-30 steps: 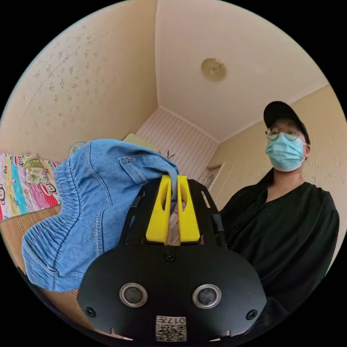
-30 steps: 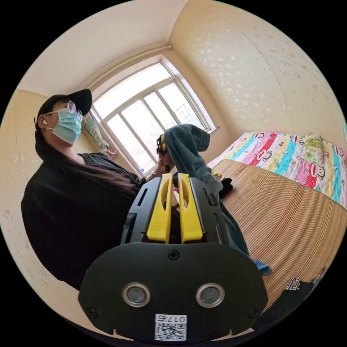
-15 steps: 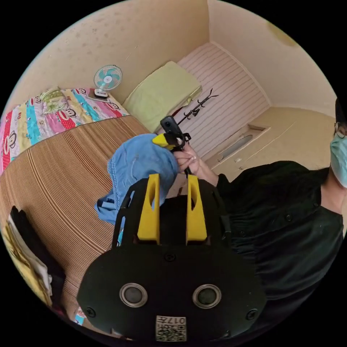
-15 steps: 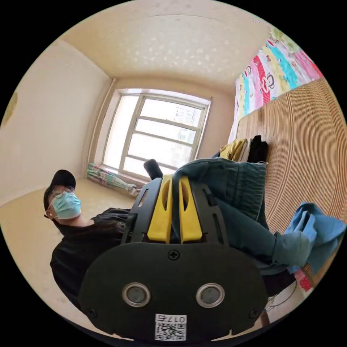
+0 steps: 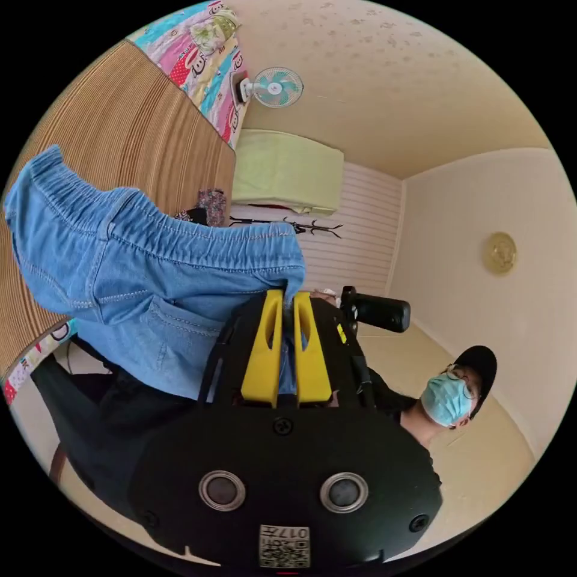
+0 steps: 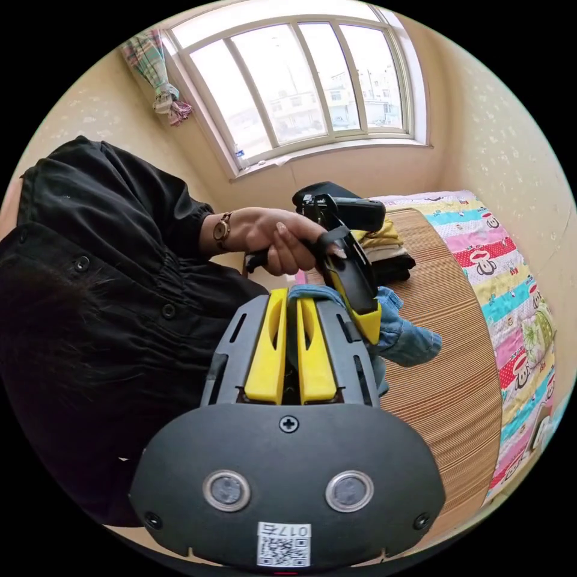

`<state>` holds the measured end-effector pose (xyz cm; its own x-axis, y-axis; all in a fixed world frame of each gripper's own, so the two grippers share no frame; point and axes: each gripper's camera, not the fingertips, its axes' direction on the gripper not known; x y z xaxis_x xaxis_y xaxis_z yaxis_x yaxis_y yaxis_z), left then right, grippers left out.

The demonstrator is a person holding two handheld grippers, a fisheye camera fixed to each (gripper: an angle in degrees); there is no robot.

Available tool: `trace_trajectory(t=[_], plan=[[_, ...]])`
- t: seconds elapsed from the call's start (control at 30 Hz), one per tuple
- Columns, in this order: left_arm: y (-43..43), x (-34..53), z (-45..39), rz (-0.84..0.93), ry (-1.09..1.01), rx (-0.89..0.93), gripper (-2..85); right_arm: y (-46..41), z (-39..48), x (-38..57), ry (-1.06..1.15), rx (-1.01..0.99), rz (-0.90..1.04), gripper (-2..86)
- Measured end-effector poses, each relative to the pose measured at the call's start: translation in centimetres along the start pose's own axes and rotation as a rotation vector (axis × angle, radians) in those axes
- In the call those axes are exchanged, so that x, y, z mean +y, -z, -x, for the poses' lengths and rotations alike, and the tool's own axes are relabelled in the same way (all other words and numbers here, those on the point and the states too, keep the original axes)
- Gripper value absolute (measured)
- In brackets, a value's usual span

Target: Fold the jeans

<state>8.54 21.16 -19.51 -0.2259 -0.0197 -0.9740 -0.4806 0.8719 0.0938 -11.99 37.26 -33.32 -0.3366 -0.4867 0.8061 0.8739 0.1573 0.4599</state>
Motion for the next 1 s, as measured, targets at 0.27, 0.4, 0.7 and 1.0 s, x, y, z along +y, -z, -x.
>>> trace_trajectory(t=[0.27, 0.4, 0.7, 1.0], plan=[[4.7, 4.8, -10.3, 0.062, -0.628, 0.468, -0.7, 6.8, 0.3, 8.2, -0.121, -0.087, -0.380, 5.2], [5.3, 7.6, -19.0, 0.196, -0.889, 0.508, -0.7, 8.7, -2.7, 15.0, -0.255, -0.333, -0.618, 6.1], [4.8, 9.5, -29.7, 0.371, -1.088, 0.651, -0.6, 6.9, -3.6, 18.1, -0.397, -0.341, -0.763, 10.6], [-3.1, 12.9, -26.8, 0.445, -0.953, 0.851, -0.7, 3.2, -4.5, 15.1, -0.305, -0.317, -0.900, 13.8]])
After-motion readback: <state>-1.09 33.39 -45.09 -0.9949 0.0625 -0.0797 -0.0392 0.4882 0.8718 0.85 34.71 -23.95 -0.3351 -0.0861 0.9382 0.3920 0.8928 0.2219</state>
